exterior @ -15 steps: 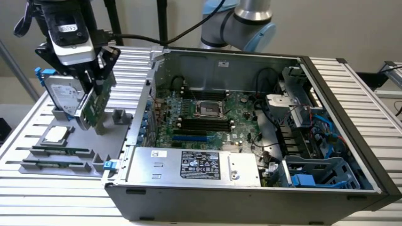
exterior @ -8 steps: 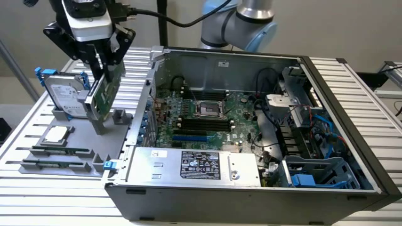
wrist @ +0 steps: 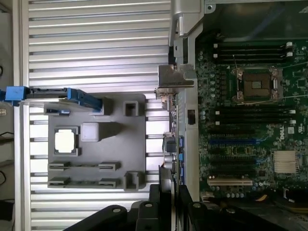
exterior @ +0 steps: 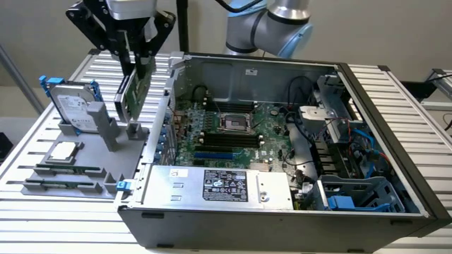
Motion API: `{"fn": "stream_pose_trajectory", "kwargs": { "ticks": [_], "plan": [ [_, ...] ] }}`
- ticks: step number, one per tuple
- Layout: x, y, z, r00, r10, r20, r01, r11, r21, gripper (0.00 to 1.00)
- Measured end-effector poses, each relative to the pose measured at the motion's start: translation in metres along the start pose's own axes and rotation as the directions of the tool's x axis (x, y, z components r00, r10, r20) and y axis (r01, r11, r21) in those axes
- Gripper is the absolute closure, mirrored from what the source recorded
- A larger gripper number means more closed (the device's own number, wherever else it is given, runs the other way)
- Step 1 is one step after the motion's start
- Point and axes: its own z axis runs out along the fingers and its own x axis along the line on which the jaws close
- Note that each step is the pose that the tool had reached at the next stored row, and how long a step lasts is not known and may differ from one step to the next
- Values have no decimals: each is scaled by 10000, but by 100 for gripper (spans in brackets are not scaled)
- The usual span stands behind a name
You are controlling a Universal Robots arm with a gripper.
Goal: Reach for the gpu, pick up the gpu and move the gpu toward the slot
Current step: 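Pick up the gpu and move the gpu toward the slot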
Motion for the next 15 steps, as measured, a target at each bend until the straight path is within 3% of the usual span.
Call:
{"fn": "stream_pose_trajectory", "kwargs": {
  "ticks": [9, 15],
  "plan": [
    [-410, 17, -25, 10000, -4, -10, 4, 9999, -126, 73],
    [-681, 29, -26, 10000, -3, -11, 3, 9999, -143, 73]
  ]
}}
